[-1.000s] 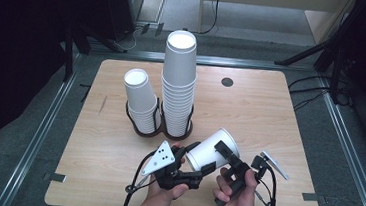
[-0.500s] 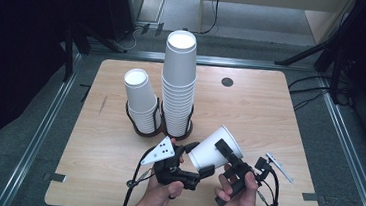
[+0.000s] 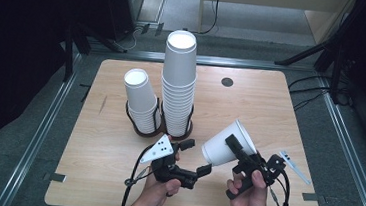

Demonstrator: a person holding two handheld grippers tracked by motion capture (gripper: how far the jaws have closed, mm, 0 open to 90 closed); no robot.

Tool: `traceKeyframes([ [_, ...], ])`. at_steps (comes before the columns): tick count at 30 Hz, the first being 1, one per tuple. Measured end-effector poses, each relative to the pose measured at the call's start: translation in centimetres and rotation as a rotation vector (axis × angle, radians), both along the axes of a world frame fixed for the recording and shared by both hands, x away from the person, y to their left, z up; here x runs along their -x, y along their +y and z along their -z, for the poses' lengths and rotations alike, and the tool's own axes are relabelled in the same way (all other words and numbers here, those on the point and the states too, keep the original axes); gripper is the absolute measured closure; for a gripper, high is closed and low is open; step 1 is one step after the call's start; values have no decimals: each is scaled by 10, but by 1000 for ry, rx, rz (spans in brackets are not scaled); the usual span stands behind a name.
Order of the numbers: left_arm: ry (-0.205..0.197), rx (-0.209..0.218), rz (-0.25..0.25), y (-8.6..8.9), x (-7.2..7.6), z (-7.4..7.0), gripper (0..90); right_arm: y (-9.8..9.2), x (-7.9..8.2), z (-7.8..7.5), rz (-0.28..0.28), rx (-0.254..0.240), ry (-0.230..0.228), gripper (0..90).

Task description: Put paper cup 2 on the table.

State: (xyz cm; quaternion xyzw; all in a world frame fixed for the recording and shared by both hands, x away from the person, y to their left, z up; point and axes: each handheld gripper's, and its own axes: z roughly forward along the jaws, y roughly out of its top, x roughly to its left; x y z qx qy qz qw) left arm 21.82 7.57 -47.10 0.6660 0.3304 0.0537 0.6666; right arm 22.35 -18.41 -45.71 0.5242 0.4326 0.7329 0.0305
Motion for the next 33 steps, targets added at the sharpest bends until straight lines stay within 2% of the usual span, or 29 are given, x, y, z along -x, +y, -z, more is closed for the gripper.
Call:
traceKeyframes([
  [1,-1,-2,-3,1,0,0,15,-1,0,-1,5,12,-3,136],
  [2,-1,-5,-4,1,-1,0,15,-1,0,-2,16,46,-18,136],
  [5,-3,-10,-15,3,-1,0,15,-1,0,-3,25,75,-30,136],
  [6,-2,-10,-17,3,-2,0,15,0,0,-4,47,124,-44,136],
  [7,-4,-14,-20,4,-2,0,15,0,0,-4,47,124,-44,136],
  [9,-7,-19,-26,5,-2,-1,15,1,0,-4,72,180,-52,136],
  [15,-7,-21,-39,6,-3,-1,15,0,-1,-3,90,220,-75,136],
  [19,-6,-25,-44,8,-4,-1,15,1,-1,-3,115,304,-129,136],
  [21,-2,-23,-47,8,-5,-1,15,1,-1,-4,131,342,-140,135],
  [23,-1,-23,-50,9,-5,-1,15,1,-1,-4,137,359,-144,135],
  [24,-2,-24,-49,9,-5,-1,15,1,-1,-4,148,380,-153,134],
  [25,-2,-23,-50,9,-5,-1,15,2,0,-4,191,445,-165,132],
  [27,-2,-24,-53,10,-6,-1,15,2,1,-5,232,509,-177,131],
  [28,0,-25,-55,10,-6,-1,15,2,1,-5,232,509,-177,131],
  [31,4,-25,-56,10,-6,0,15,2,2,-7,225,551,-211,132],
  [32,3,-27,-57,10,-7,0,15,4,2,-7,223,576,-236,131],
  [33,4,-28,-56,11,-7,0,15,4,2,-7,223,576,-236,131],
])
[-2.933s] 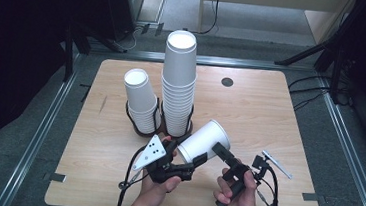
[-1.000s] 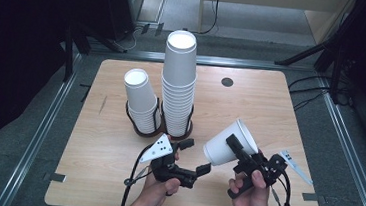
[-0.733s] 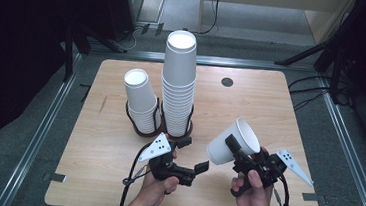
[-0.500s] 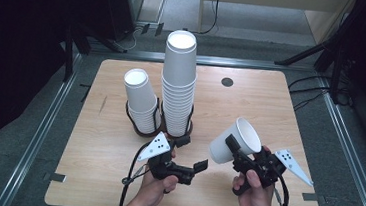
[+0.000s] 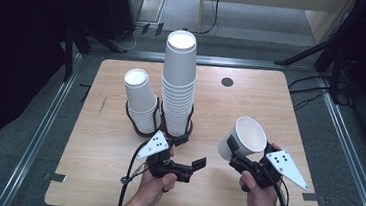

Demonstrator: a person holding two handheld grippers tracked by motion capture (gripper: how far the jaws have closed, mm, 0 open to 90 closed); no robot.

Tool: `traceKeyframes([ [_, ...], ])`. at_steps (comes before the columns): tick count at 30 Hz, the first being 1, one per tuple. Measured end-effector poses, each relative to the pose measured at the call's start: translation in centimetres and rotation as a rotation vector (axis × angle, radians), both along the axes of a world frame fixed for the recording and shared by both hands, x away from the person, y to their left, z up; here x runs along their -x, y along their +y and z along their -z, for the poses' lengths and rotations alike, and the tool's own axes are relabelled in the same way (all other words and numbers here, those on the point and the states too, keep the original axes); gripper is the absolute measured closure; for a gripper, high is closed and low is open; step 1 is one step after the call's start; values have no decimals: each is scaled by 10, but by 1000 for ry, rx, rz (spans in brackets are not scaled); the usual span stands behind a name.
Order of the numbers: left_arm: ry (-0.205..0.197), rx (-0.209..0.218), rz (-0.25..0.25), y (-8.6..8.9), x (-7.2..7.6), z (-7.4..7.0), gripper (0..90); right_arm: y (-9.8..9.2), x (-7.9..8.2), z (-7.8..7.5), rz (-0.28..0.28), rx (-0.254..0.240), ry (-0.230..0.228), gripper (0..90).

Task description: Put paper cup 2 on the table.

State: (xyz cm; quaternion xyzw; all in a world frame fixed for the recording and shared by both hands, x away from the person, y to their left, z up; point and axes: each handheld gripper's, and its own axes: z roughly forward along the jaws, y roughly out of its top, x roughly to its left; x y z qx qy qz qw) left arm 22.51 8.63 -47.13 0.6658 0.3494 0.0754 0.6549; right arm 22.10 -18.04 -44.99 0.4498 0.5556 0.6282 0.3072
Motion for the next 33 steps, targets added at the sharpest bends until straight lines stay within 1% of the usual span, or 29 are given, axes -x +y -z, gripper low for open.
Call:
traceKeyframes([
  [2,2,1,1,0,0,0,15,1,0,1,6,53,-21,130],
  [3,3,1,1,0,0,0,15,1,0,1,6,53,-21,130],
  [5,3,-2,0,0,-1,1,15,0,-3,4,29,99,-22,129],
  [6,3,-3,-1,0,-1,1,15,0,-3,4,29,99,-22,129],
  [7,5,-4,-2,0,-1,1,15,-2,-6,7,64,120,-15,129],
  [9,6,-6,-5,1,-1,1,15,-3,-7,8,67,129,-11,129],
  [10,6,-6,-6,1,-1,1,15,-5,-9,10,83,138,1,128],
  [11,4,-7,-8,1,-2,1,15,-8,-11,12,97,150,3,127],
  [13,6,-8,-14,2,-3,2,15,-9,-12,13,98,155,3,127],
  [14,6,-11,-16,2,-3,2,15,-11,-14,14,115,177,-2,125],
  [15,5,-13,-17,3,-3,2,15,-11,-14,14,115,177,-2,125],
  [16,6,-13,-19,3,-3,2,15,-13,-16,17,130,200,-10,125],
  [18,8,-13,-22,4,-3,2,15,-14,-17,18,134,205,-10,124],
  [20,6,-16,-25,4,-4,2,15,-17,-19,20,155,231,-16,124],
  [23,7,-17,-27,4,-4,2,15,-22,-24,25,180,249,-23,124],
  [24,8,-16,-26,4,-4,2,15,-26,-27,29,200,264,-24,124],
  [26,9,-16,-26,4,-4,3,15,-27,-29,30,206,269,-19,124],
  [29,10,-21,-26,5,-5,3,15,-32,-34,35,220,291,-17,123],
  [30,11,-22,-26,4,-5,3,15,-33,-36,38,225,302,-24,123],
  [31,11,-22,-26,4,-5,3,15,-35,-38,41,232,315,-21,122],
  [33,13,-21,-27,4,-5,4,15,-36,-40,44,236,320,-20,122],
])
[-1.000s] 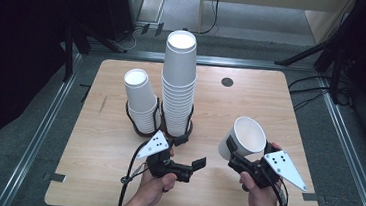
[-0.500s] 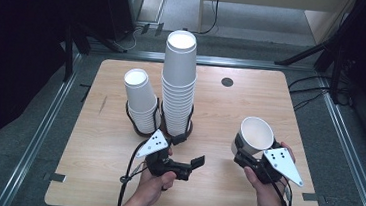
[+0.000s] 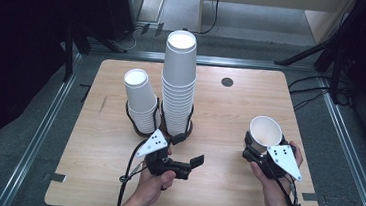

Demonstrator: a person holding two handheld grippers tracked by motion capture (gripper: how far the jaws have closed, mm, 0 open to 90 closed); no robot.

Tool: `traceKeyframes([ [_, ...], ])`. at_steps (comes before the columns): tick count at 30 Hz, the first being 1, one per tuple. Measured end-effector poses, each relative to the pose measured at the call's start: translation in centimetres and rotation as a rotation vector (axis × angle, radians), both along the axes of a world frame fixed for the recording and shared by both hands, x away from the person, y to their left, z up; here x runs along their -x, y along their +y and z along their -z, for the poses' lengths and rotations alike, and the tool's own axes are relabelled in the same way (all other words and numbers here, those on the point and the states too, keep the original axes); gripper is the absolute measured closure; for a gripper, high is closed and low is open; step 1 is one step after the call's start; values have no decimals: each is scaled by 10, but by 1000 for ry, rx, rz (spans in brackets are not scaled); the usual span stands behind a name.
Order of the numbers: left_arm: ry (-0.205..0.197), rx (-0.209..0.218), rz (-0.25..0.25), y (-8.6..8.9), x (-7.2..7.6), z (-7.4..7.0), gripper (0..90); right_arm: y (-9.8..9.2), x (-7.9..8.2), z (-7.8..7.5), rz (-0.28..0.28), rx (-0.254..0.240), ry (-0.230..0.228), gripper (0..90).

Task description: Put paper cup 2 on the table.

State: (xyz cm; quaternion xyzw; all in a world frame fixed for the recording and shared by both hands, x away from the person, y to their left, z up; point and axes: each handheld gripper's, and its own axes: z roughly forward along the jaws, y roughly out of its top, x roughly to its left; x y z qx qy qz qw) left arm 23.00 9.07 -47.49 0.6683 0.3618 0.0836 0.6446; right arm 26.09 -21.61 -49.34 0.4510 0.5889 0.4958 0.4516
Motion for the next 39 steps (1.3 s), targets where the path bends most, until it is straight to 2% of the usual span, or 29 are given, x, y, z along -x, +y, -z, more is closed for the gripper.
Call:
traceKeyframes([
  [6,2,0,-1,0,-1,1,15,-4,-7,9,26,2,2,122],
  [9,2,-1,-1,1,-1,1,15,-9,-10,14,31,-16,6,122],
  [12,4,2,-4,1,-1,1,15,-10,-12,16,29,-26,4,123],
  [16,5,-2,-7,2,-2,1,15,-13,-16,19,32,-10,-10,122],
  [24,3,-5,-7,1,-1,2,15,-23,-22,27,53,-39,3,122],
  [27,5,-5,-7,1,-2,2,15,-26,-24,30,56,-30,1,122],
  [32,5,-6,-8,1,-2,2,15,-29,-26,34,63,-35,29,121],
  [34,6,-6,-8,2,-2,2,15,-30,-27,36,100,-14,48,121],
  [35,5,-5,-8,2,-2,2,15,-30,-27,36,100,-14,48,121],
  [39,6,-3,-12,2,-2,2,15,-33,-28,38,108,-43,52,118],
])
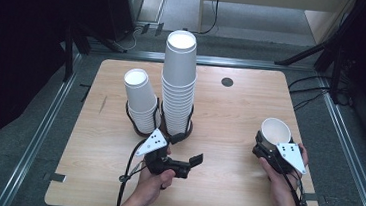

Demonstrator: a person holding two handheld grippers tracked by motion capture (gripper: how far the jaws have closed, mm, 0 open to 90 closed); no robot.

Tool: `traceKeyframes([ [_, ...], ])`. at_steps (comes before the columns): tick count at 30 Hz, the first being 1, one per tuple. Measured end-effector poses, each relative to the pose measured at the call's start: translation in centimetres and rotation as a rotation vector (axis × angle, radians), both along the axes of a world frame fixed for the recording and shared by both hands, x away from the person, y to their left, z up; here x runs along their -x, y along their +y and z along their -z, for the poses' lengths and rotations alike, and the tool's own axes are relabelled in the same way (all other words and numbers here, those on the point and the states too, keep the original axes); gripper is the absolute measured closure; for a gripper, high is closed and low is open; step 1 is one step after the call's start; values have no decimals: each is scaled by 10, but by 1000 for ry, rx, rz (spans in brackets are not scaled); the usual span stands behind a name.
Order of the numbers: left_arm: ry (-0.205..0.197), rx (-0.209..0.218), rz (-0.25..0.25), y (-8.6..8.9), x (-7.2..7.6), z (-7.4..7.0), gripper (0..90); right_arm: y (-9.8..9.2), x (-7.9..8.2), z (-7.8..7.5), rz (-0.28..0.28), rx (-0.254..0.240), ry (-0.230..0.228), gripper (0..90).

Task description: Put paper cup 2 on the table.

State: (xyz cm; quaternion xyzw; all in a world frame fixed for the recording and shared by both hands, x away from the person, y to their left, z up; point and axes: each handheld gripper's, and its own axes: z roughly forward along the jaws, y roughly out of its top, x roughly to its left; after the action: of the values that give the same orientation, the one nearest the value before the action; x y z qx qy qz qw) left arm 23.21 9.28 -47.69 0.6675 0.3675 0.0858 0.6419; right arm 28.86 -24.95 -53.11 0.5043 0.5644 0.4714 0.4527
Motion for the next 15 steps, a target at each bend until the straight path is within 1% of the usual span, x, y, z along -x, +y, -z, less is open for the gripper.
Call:
traceKeyframes([
  [3,0,-2,-2,0,0,0,15,-1,0,0,-5,-9,-6,117],
  [6,-2,-3,-4,1,-1,0,15,0,0,2,-10,-12,4,114],
  [13,1,-1,-13,3,-1,0,15,0,0,4,11,14,35,103],
  [15,0,-2,-13,3,-2,0,15,0,0,3,10,10,44,99],
])
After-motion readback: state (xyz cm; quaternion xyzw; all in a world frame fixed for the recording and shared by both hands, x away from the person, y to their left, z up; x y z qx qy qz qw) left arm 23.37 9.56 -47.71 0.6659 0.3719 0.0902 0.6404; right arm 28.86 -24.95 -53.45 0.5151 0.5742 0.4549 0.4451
